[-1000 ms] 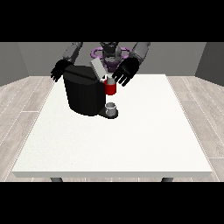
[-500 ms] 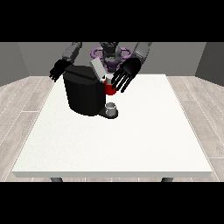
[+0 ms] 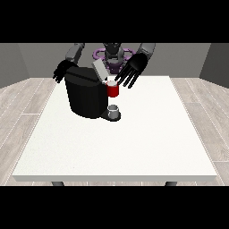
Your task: Insert the coffee pod into the coffee machine and close the lid
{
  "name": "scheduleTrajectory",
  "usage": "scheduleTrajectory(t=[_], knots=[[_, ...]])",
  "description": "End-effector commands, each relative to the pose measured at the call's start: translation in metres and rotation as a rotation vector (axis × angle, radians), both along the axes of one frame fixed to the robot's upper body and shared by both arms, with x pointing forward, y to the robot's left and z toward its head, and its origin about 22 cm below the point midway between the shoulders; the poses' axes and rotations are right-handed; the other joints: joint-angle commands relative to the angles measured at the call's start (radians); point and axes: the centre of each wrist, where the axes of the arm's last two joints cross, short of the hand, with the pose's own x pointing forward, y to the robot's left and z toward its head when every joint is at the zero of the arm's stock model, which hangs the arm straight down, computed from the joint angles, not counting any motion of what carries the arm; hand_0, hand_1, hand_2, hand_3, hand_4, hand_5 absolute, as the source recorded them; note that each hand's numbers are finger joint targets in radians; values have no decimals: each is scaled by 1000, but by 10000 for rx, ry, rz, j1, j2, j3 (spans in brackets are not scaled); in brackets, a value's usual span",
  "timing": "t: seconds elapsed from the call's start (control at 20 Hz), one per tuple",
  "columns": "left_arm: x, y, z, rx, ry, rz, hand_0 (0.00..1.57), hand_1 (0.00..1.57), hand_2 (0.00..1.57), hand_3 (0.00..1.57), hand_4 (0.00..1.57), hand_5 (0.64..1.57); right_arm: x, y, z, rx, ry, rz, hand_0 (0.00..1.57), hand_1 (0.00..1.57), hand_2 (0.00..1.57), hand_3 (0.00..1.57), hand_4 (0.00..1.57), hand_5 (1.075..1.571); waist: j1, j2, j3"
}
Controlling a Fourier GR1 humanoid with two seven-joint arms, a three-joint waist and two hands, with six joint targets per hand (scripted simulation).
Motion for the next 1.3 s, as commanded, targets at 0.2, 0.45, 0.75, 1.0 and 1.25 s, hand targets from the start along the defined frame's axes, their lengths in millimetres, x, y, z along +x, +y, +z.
scheduleTrajectory(t=[0.2, 0.45, 0.75, 1.0, 1.25], knots=[[-5, -11, -32, -662, 713, -411, 0, 0, 0, 0, 0, 1571, -12, -25, -23, 191, 725, -496, 0, 0, 0, 0, 433, 1571, 706, -1041, -4], [-15, -7, -98, -4242, 1543, 412, 0, 0, 0, 0, 0, 1571, -43, -26, -48, 373, 1308, -646, 0, 0, 0, 0, 370, 1571, 838, -2222, -16], [-43, -2, -174, -7628, 2867, 350, 0, 0, 0, 0, 0, 1571, -60, -51, -50, -481, 2021, -483, 0, 0, 0, 0, 357, 1571, 1646, -3791, -18], [-68, -13, -219, -8640, 3683, 705, 0, 0, 0, 0, 191, 1571, -48, -67, -22, -584, 1696, 281, 0, 0, 0, 0, 289, 1571, 2353, -4679, -11], [-88, -5, -244, -9663, 4393, 1019, 0, 0, 0, 0, 0, 1571, -39, -56, 0, -1067, 1181, 844, 0, 0, 0, 0, 43, 1571, 2832, -5005, -8]])
